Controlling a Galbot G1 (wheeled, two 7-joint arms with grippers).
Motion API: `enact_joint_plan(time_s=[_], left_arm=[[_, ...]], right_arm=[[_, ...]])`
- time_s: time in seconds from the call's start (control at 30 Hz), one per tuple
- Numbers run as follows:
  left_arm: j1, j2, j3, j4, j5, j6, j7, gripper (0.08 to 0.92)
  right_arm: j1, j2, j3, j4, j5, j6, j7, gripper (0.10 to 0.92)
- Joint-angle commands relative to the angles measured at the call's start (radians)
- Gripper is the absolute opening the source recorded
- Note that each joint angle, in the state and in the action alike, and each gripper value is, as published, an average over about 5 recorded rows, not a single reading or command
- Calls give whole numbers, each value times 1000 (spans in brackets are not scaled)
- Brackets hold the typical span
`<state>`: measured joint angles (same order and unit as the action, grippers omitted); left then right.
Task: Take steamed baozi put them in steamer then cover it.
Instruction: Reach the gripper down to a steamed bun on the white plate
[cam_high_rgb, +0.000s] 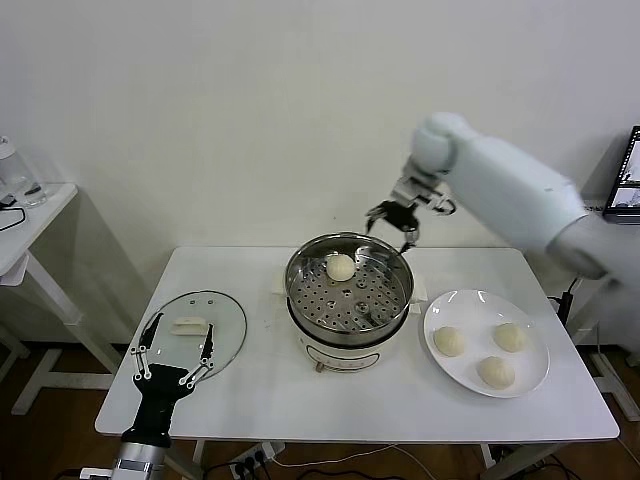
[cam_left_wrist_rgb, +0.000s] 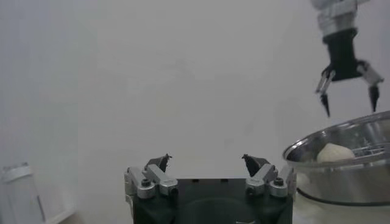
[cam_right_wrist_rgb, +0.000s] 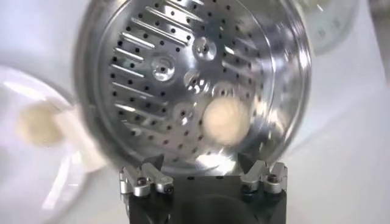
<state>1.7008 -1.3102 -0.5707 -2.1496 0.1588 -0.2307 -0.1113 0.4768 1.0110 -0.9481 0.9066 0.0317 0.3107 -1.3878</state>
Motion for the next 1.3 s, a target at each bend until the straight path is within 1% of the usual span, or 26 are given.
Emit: enact_joint_plan(time_s=[0.03,0.2,0.33,0.7,1.3], left_arm=[[-1,1,8,3,1,0,-1,823],[-4,-1,9,9,2,0,-3,823],[-5,-3,12,11,3,0,-5,823],[0,-4,16,11,6,0,-8,823],[3,-6,12,17,7,-5,-12,823]], right_arm=[[79,-245,-221,24,309,-344,-18,823],[-4,-316,-297,113,325,-382,55,823],[-85,-332,-300,153,319,-397,117,823],[-244,-272,-205,109,238,-394,205,823],[-330,-191,-152,35,168,-370,250,823]])
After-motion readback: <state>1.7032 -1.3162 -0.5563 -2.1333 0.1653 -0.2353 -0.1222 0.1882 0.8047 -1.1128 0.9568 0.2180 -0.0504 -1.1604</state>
